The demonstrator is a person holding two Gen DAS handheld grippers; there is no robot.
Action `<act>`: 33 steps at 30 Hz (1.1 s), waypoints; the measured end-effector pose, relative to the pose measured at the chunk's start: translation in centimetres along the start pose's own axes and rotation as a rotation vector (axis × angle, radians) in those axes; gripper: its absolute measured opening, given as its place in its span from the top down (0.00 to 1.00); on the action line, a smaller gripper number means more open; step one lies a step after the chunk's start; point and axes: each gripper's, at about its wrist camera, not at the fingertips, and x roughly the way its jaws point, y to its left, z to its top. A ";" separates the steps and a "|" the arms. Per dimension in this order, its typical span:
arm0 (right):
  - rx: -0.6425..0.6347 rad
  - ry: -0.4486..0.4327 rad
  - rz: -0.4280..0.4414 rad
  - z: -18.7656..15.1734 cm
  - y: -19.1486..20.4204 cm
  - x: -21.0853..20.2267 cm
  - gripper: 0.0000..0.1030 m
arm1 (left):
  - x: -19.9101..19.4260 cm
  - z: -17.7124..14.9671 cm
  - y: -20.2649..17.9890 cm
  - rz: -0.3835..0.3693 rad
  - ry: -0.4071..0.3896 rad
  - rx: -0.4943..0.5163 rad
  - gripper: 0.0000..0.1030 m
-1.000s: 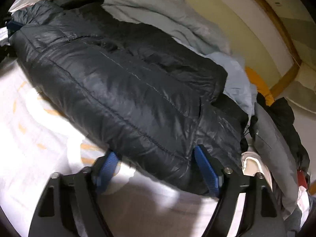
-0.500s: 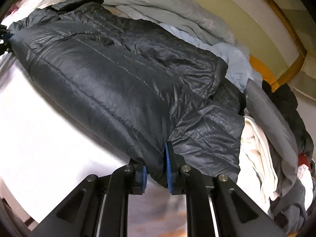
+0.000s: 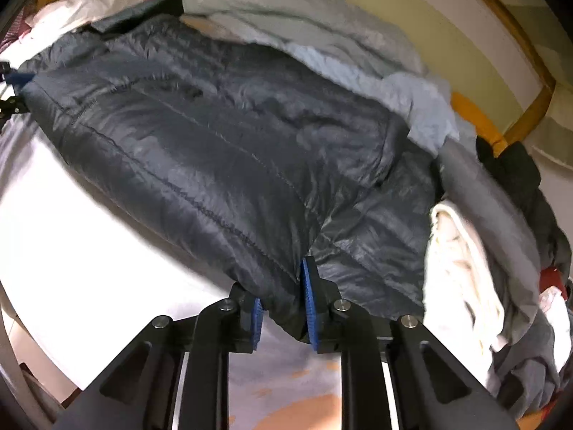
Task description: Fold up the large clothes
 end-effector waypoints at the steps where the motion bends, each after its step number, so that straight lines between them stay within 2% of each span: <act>1: 0.003 -0.014 0.002 -0.2 0.2 -0.3 0.73 | -0.6 0.1 0.2 0.024 -0.040 -0.002 0.13; 3: 0.015 -0.085 0.033 -0.6 0.4 -1.8 0.51 | -1.7 0.3 0.5 -0.005 -0.092 -0.019 0.13; 5: 0.045 -0.171 0.082 -0.4 0.5 -3.8 0.40 | -3.0 0.7 0.8 -0.063 -0.137 -0.042 0.12; 7: 0.060 -0.210 0.126 0.0 0.7 -5.0 0.39 | -4.5 1.3 0.9 -0.128 -0.186 -0.052 0.08; 10: 0.079 -0.252 0.139 1.2 0.9 -6.1 0.39 | -6.5 2.3 1.1 -0.187 -0.226 -0.056 0.03; 11: 0.085 -0.261 0.136 1.7 0.9 -6.1 0.38 | -7.0 2.8 1.4 -0.178 -0.225 -0.051 0.03; 13: 0.092 -0.267 0.100 3.0 0.8 -5.8 0.37 | -7.7 4.5 2.4 -0.111 -0.259 -0.070 0.03; 16: 0.071 -0.313 -0.034 6.2 1.1 -5.2 0.37 | -6.5 7.8 5.2 -0.052 -0.287 -0.157 0.03; 17: 0.080 -0.329 -0.052 7.4 0.9 -5.0 0.37 | -5.5 9.0 6.5 -0.040 -0.287 -0.195 0.03; 20: 0.166 -0.352 -0.006 10.5 -0.8 -4.7 0.37 | -1.0 12.7 9.6 -0.019 -0.251 -0.252 0.04; 21: 0.214 -0.359 0.018 11.5 -1.6 -4.5 0.36 | 0.7 13.5 10.4 -0.018 -0.230 -0.248 0.09; 22: 0.260 -0.363 0.045 12.4 -2.3 -4.3 0.36 | 2.5 14.1 11.2 0.001 -0.201 -0.259 0.18; 24: 0.331 -0.380 0.091 13.3 -3.6 -3.7 0.30 | 5.4 14.3 13.0 0.045 -0.143 -0.327 0.30; 27: 0.383 -0.407 0.129 13.1 -4.6 -2.1 0.29 | 9.6 13.0 15.4 0.004 -0.081 -0.432 0.30; 31: 0.365 -0.397 0.157 12.1 -4.9 1.3 0.29 | 13.7 12.2 15.1 -0.066 0.018 -0.426 0.31; 33: 0.382 -0.358 0.117 12.0 -5.5 2.6 0.29 | 15.5 12.0 14.9 -0.106 0.083 -0.415 0.31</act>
